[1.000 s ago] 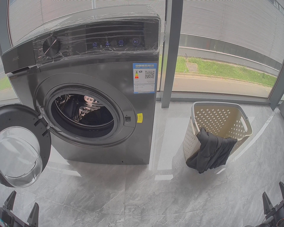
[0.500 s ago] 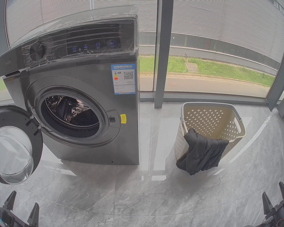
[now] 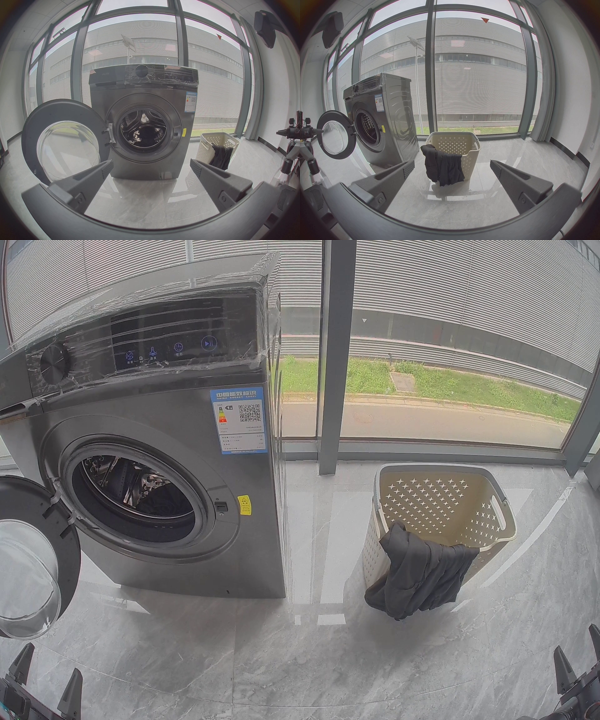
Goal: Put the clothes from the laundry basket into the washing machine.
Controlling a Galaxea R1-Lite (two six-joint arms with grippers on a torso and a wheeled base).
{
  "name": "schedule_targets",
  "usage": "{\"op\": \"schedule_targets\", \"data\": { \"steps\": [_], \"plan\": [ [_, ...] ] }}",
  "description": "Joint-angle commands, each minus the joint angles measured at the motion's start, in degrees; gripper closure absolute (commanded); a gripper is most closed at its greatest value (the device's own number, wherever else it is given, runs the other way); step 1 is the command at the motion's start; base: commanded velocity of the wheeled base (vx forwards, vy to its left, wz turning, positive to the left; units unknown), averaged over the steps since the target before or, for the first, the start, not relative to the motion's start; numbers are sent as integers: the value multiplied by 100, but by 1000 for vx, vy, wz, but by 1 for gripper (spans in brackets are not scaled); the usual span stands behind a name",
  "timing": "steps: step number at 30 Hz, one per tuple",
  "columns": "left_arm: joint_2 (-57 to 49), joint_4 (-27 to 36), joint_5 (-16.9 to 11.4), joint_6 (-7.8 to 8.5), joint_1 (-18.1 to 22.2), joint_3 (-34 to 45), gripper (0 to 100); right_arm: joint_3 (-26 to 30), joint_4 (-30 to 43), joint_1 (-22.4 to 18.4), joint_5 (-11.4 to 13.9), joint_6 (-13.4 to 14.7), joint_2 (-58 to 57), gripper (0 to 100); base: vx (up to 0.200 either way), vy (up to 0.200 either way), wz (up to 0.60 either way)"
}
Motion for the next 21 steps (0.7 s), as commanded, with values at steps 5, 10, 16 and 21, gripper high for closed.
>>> {"op": "schedule_targets", "data": {
  "steps": [5, 10, 16, 21],
  "plan": [
    [-84, 8, 9, -19, -2, 101, 0, 46, 2, 0, -2, -1, -5, 0, 0, 0, 0],
    [-84, 8, 18, -28, -2, 101, 0, 46, 2, 0, -2, -1, -5, 0, 0, -160, 0],
    [-84, 8, 18, -46, -2, 101, 0, 46, 2, 0, -2, -1, -5, 0, 0, -200, 0],
    [-84, 8, 18, -46, -2, 101, 0, 46, 2, 0, -2, -1, -5, 0, 0, -200, 0]
  ]
}}
